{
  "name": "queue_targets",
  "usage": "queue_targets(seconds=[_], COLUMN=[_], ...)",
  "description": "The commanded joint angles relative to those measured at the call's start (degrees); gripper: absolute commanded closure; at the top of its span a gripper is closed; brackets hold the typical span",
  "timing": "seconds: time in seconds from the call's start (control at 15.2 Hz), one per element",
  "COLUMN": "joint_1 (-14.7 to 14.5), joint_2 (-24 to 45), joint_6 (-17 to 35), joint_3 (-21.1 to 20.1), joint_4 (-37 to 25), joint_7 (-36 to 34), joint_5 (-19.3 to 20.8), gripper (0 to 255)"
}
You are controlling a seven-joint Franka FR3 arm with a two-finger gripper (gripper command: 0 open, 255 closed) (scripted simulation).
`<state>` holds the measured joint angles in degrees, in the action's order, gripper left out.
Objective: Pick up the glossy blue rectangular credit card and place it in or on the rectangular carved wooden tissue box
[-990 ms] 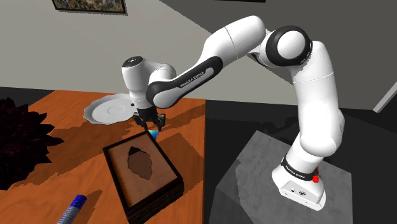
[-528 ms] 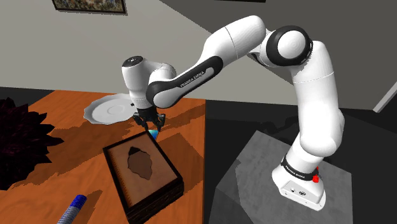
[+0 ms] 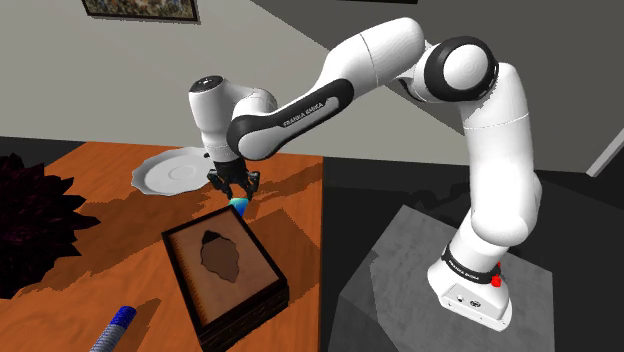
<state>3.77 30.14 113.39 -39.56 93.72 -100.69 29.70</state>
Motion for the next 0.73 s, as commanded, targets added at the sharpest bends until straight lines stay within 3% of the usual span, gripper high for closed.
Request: queue_targets(seconds=[0.0, 0.66], joint_1=[-0.04, 0.14], joint_2=[-0.39, -2.86], joint_6=[-1.20, -7.22], joint_3=[-0.25, -1.48], joint_4=[-0.91, -5.24], joint_7=[0.39, 2.54], joint_5=[-0.44, -2.70], gripper=[255, 255])
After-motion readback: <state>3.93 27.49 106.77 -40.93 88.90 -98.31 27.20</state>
